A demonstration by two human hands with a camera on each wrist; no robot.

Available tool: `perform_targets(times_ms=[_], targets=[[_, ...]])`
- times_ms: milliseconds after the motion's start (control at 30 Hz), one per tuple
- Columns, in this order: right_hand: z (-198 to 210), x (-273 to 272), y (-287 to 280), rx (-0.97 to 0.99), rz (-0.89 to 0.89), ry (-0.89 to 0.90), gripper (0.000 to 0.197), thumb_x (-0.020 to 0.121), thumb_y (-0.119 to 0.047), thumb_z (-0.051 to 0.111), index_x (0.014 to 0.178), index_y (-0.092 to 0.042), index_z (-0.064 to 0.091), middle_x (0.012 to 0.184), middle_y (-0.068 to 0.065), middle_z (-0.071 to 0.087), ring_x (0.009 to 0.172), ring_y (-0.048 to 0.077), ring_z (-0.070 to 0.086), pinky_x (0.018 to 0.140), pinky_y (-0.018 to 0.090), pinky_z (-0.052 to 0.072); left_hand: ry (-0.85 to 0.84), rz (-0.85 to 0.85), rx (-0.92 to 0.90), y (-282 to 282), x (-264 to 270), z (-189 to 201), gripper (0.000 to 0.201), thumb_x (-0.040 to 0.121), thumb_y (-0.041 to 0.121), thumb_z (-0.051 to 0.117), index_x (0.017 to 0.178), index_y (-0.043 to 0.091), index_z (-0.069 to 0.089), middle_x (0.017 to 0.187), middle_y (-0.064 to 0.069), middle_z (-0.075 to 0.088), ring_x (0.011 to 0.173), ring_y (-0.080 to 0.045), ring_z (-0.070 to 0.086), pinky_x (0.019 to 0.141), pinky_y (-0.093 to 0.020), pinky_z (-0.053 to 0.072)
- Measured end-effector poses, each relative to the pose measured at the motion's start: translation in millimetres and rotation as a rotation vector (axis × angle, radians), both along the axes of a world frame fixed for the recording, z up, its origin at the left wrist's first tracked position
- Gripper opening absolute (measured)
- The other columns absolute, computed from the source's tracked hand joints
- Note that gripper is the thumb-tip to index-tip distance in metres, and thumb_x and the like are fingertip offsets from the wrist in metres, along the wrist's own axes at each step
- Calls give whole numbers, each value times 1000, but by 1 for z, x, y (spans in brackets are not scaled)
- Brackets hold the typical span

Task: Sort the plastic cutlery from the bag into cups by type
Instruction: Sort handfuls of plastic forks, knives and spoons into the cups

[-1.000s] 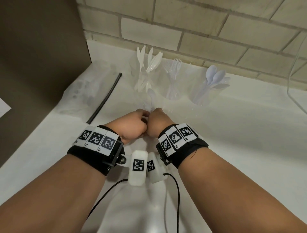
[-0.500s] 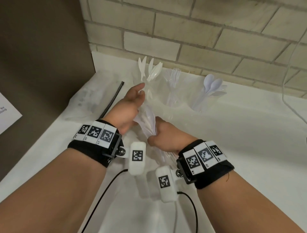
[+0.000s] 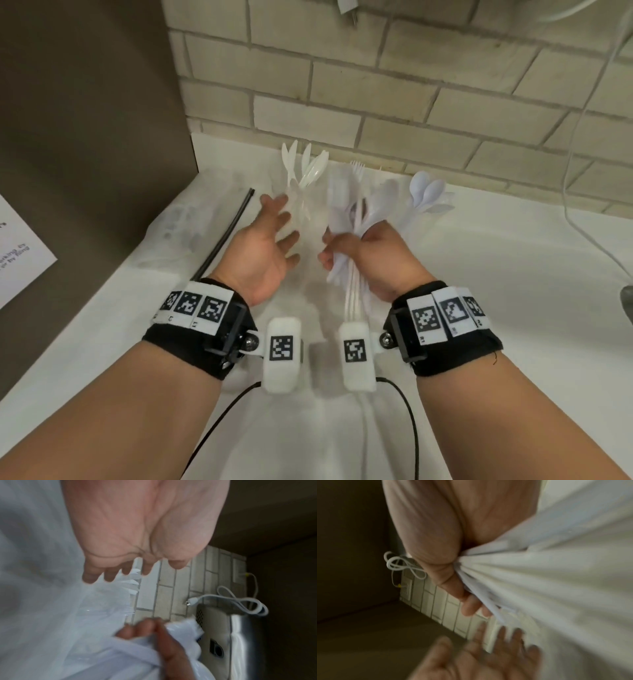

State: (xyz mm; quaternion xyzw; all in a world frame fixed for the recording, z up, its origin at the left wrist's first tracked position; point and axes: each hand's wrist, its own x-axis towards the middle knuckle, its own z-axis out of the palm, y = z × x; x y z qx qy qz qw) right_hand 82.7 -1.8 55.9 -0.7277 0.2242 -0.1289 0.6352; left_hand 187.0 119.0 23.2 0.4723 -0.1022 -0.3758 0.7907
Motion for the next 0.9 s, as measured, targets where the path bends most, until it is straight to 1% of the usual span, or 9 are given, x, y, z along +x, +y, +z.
perform_targets(times_ms=[100, 167, 267, 333, 467, 567, 633, 733, 900], targets=[[16, 5, -4, 53, -84, -184, 26, 87, -11, 66, 62, -4, 70, 64, 10, 67, 73, 25, 64, 89, 39, 51, 202, -197, 113, 2, -4, -12, 75, 88, 70, 29, 131, 12, 49, 122, -13, 51, 92, -26, 57, 84, -45, 46], [21, 9, 0, 45, -113, -247, 27, 86, -16, 67, 61, -8, 71, 67, 6, 70, 76, 19, 66, 92, 37, 50, 290, -359, 165, 2, -11, -18, 83, 85, 74, 25, 129, 9, 51, 114, -20, 55, 87, -33, 60, 82, -48, 48], [22, 10, 10, 29, -152, -262, 17, 86, -15, 68, 78, 0, 73, 68, -3, 71, 67, 1, 67, 67, 12, 49, 390, -549, 114, 0, -16, -20, 91, 84, 76, 19, 136, 6, 47, 133, -29, 47, 114, -47, 54, 97, -53, 43], [17, 11, 14, 43, -154, -242, 15, 82, -14, 72, 86, 1, 74, 68, -7, 71, 62, -5, 65, 57, 5, 45, 483, -539, 28, 0, -17, -16, 90, 89, 71, 22, 137, -2, 44, 138, -33, 44, 115, -48, 54, 99, -52, 44], [6, 15, 20, 51, -164, -156, 8, 72, -12, 79, 77, -10, 74, 67, -7, 73, 70, 7, 70, 73, 26, 56, 566, -297, -95, -2, -12, -7, 66, 100, 47, 32, 129, -9, 49, 119, -28, 61, 96, -39, 68, 87, -51, 54], [1, 17, 22, 84, -145, -231, 12, 72, 1, 73, 81, -7, 73, 77, -1, 73, 77, 15, 71, 75, 33, 56, 528, -252, -36, -2, -9, -9, 54, 100, 44, 34, 128, 2, 53, 123, -22, 60, 104, -39, 62, 93, -54, 49], [1, 19, 22, 53, -143, -236, 13, 65, -7, 74, 78, -7, 72, 75, 0, 72, 77, 17, 70, 76, 36, 57, 514, -281, 52, -3, -11, -13, 56, 99, 47, 35, 127, 1, 52, 114, -24, 60, 107, -44, 57, 97, -57, 43], [1, 21, 23, 70, -137, -249, 14, 58, -11, 71, 72, -8, 72, 74, 5, 70, 77, 21, 69, 80, 44, 57, 509, -205, 4, -5, -16, -11, 48, 101, 38, 35, 118, -1, 57, 96, -21, 68, 90, -35, 65, 95, -50, 47], [-8, 21, 28, 156, -122, -272, 37, 60, -3, 68, 95, -14, 71, 89, 9, 72, 90, 27, 70, 85, 47, 57, 535, -164, -135, -7, -13, -4, 42, 101, 33, 37, 134, 14, 55, 125, -16, 64, 111, -30, 64, 96, -51, 48]])
